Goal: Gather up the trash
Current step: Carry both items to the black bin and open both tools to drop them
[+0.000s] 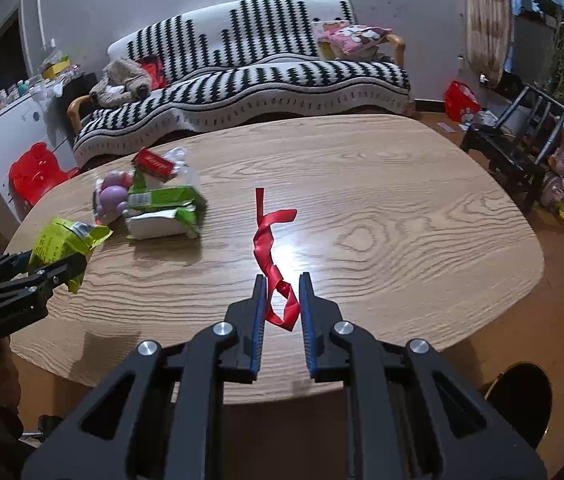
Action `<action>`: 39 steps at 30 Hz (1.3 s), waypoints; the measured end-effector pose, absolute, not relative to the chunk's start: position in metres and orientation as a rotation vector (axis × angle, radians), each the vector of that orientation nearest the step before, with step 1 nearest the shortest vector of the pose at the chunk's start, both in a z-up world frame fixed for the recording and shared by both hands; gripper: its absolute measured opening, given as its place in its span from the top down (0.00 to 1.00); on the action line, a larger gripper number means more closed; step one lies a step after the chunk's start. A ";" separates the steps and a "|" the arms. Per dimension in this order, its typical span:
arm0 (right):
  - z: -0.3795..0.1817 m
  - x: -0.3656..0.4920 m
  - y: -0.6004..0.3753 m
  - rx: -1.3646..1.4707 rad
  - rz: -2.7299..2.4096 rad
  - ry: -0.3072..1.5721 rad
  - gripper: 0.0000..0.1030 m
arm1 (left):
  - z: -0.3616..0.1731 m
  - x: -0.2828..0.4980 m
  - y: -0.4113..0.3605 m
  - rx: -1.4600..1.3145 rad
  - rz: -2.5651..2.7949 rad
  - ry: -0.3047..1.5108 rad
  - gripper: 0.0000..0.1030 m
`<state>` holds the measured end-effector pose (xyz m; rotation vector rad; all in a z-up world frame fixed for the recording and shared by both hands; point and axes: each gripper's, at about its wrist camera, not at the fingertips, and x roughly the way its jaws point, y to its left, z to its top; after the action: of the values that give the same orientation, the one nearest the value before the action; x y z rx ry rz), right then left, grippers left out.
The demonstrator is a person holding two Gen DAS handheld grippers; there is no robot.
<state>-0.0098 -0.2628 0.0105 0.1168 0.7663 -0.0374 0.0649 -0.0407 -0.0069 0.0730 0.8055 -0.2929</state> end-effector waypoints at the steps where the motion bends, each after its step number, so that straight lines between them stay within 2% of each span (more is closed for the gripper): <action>1: 0.011 -0.012 -0.269 0.123 -0.044 0.766 0.84 | -0.007 0.064 -0.045 0.073 -0.301 0.804 0.38; 8: 0.010 -0.039 -0.331 0.167 -0.133 0.760 0.84 | -0.007 0.055 -0.105 0.071 -0.420 0.779 0.38; 17: -0.007 -0.106 -0.442 0.279 -0.318 0.755 0.84 | -0.015 0.017 -0.226 0.111 -0.668 0.756 0.38; 28: -0.053 -0.201 -0.573 0.523 -0.543 0.855 0.84 | -0.075 -0.056 -0.393 0.201 -0.978 0.862 0.38; 39: -0.079 -0.247 -0.632 0.666 -0.635 0.889 0.84 | -0.117 -0.099 -0.466 0.262 -1.111 0.930 0.37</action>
<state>-0.2470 -0.6318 -0.0789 0.6660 0.8886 -0.6346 -0.0992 -0.4663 -0.1168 0.2615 0.9299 -1.1110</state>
